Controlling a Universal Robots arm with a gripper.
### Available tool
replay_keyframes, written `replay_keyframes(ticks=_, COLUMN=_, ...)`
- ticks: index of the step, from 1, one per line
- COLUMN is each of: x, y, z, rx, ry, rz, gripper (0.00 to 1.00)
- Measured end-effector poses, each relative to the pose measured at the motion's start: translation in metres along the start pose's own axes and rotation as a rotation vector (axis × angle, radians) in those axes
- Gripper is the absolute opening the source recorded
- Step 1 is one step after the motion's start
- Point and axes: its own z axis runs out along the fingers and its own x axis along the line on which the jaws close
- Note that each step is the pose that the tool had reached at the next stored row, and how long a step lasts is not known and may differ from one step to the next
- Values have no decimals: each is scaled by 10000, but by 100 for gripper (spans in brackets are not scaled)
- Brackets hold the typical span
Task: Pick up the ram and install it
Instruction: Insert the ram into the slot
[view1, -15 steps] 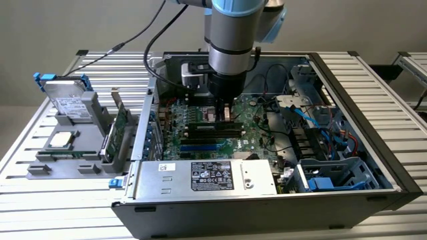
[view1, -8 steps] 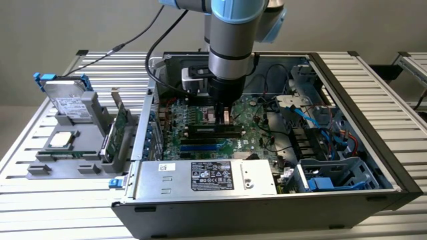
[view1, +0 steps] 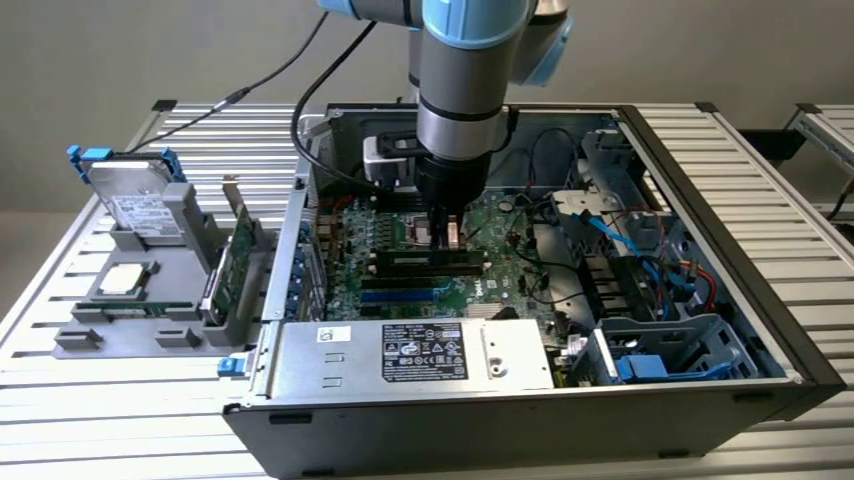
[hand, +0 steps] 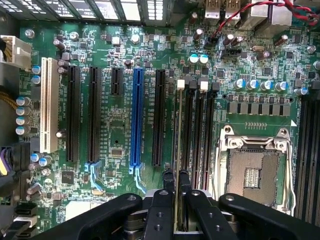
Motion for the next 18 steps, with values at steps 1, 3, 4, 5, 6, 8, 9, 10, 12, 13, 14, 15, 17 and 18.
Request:
replay_keyframes(ticks=1, x=-2, y=0, z=1, rx=-1, ry=0, rz=0, gripper=15)
replay_keyframes(ticks=3, x=-2, y=0, z=4, rx=-6, ry=3, rz=0, gripper=15)
replay_keyframes(ticks=4, x=-3, y=0, z=8, rx=-9, ry=-1, rz=0, gripper=15)
replay_keyframes(ticks=5, x=-3, y=0, z=14, rx=-11, ry=-2, rz=1, gripper=15)
replay_keyframes(ticks=6, x=-3, y=0, z=23, rx=-14, ry=0, rz=1, gripper=15)
replay_keyframes(ticks=8, x=-3, y=-1, z=36, rx=-16, ry=0, rz=-3, gripper=15)
replay_keyframes(ticks=9, x=-3, y=-1, z=36, rx=-17, ry=2, rz=-4, gripper=15)
replay_keyframes(ticks=10, x=-4, y=-1, z=36, rx=-18, ry=3, rz=-7, gripper=15)
replay_keyframes(ticks=12, x=-5, y=-2, z=38, rx=-19, ry=1, rz=-7, gripper=15)
replay_keyframes(ticks=13, x=-5, y=-2, z=38, rx=-21, ry=0, rz=-7, gripper=15)
replay_keyframes(ticks=14, x=-7, y=-2, z=38, rx=-22, ry=0, rz=-8, gripper=15)
replay_keyframes(ticks=15, x=-9, y=-2, z=39, rx=-23, ry=-1, rz=-9, gripper=15)
replay_keyframes(ticks=17, x=-11, y=-3, z=39, rx=-27, ry=0, rz=-13, gripper=15)
replay_keyframes(ticks=18, x=-12, y=-4, z=39, rx=-30, ry=1, rz=-17, gripper=15)
